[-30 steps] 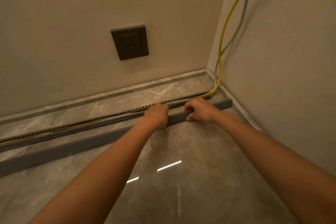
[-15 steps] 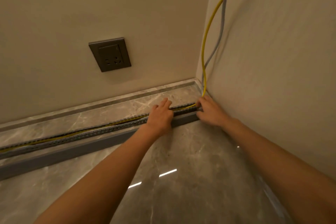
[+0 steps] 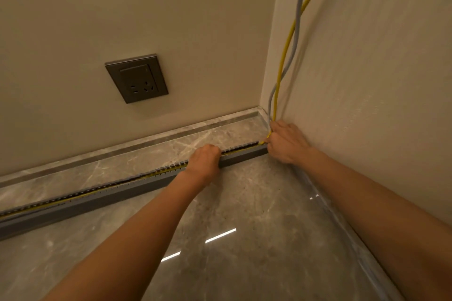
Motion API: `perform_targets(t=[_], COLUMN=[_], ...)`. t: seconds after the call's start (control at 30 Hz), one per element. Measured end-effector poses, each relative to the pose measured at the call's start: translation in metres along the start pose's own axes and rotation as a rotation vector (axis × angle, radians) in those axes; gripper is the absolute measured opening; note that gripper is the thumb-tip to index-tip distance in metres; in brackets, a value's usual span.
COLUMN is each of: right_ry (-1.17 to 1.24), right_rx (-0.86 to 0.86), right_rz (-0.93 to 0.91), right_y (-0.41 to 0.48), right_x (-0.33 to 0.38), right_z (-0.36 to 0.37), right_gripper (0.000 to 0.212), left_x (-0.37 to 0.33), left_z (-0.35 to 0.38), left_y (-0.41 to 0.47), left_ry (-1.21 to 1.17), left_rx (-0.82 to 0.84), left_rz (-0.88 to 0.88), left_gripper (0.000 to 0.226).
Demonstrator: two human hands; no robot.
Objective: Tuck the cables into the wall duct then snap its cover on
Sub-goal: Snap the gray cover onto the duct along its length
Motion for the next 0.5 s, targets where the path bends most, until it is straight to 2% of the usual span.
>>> perform_targets(t=[0.07, 0.2, 0.3, 0.5], right_ry=[0.016, 0.015, 0.058, 0.020], right_rx=[0.016, 0.091, 0.101, 0.195], right_rz=[0.009, -0.114, -0.160, -0.214], right_y=[0.003, 0.006, 0.007, 0.007], right_x=[0.005, 0.024, 0.029, 0.042], right_z=[-0.001, 0.006, 0.012, 0.029], right_gripper=[0.041, 0.043, 0.054, 0.038], left_x=[0.002, 0.012, 0.020, 0.033], left_z=[0.000, -0.001, 0.001, 0.004], left_y=[0.002, 0.006, 0.007, -0.002], left_ry=[-0.021, -0.105, -0.141, -0.049], left_rx=[0.017, 0.053, 0.068, 0.111], left_rz=[-0.003, -0.007, 0.002, -0.023], left_gripper=[0.026, 0.024, 0.019, 0.022])
Point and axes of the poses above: each hand's wrist, its own y-axis towards the middle knuckle, its own z-axis out of the palm, x = y × z, the point moved 10 cm from there along y, towards the middle knuckle, and after that the axes turned 11 degrees about y, right-handed, at the moved point
